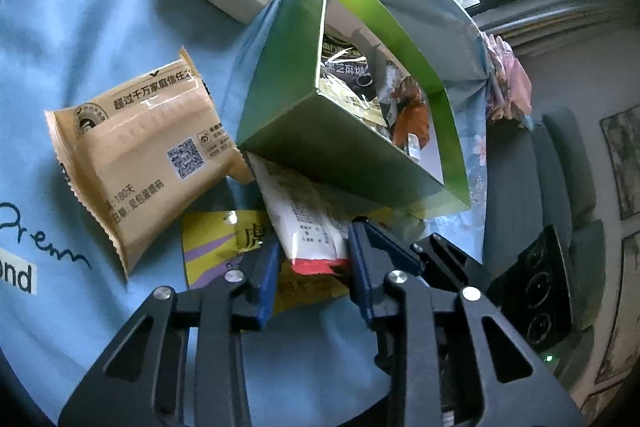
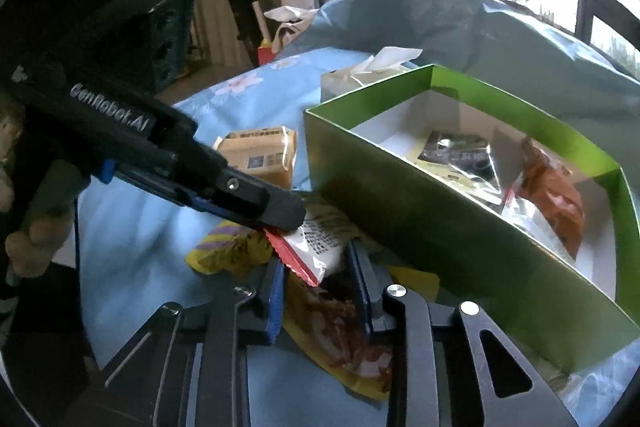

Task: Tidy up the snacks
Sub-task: 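Grasp the white packet with red edges with the right gripper, then lift and carry the white-red packet over the green box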

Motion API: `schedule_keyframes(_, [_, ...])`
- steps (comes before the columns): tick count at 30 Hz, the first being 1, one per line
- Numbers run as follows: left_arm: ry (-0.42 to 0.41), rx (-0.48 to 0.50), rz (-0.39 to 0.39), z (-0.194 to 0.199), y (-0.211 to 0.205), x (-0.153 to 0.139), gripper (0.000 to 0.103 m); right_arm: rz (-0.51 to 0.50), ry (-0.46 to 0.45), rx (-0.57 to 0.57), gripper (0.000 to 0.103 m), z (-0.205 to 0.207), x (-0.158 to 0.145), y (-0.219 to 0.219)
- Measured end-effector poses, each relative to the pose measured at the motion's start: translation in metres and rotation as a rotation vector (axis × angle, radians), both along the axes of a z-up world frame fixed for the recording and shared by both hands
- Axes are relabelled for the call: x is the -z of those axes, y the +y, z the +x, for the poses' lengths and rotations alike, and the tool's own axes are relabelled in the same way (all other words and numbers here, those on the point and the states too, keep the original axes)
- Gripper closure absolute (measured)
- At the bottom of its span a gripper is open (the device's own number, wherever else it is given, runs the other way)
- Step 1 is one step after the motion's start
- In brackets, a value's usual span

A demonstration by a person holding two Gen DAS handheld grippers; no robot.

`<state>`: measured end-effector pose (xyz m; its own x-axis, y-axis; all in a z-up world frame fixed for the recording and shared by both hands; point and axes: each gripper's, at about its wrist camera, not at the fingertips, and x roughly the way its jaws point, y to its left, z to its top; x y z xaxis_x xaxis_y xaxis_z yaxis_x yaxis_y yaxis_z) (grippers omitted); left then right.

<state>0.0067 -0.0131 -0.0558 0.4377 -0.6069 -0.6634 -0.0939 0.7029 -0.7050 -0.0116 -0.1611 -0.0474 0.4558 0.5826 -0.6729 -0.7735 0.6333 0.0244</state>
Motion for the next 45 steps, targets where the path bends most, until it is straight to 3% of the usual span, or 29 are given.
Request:
schedule_keyframes(11, [-0.124, 0.012, 0.033, -0.013, -0.006, -0.029, 0.073, 0.037, -0.092, -0.027, 0.087, -0.019, -0.015, -0.001])
schedule_keyframes(28, [-0.25, 0.017, 0.063, -0.038, -0.017, -0.075, 0.073, 0.064, -0.242, -0.039, 0.088, -0.055, -0.054, -0.009])
schedule_keyframes(38, [-0.351, 0.082, 0.1, 0.002, -0.045, -0.114, 0.073, 0.102, -0.316, 0.034, 0.088, -0.035, -0.088, -0.028])
schedule_keyframes(45, [-0.379, 0.116, 0.082, 0.053, -0.056, -0.109, 0.073, 0.083, -0.319, 0.092, 0.088, 0.008, -0.092, -0.037])
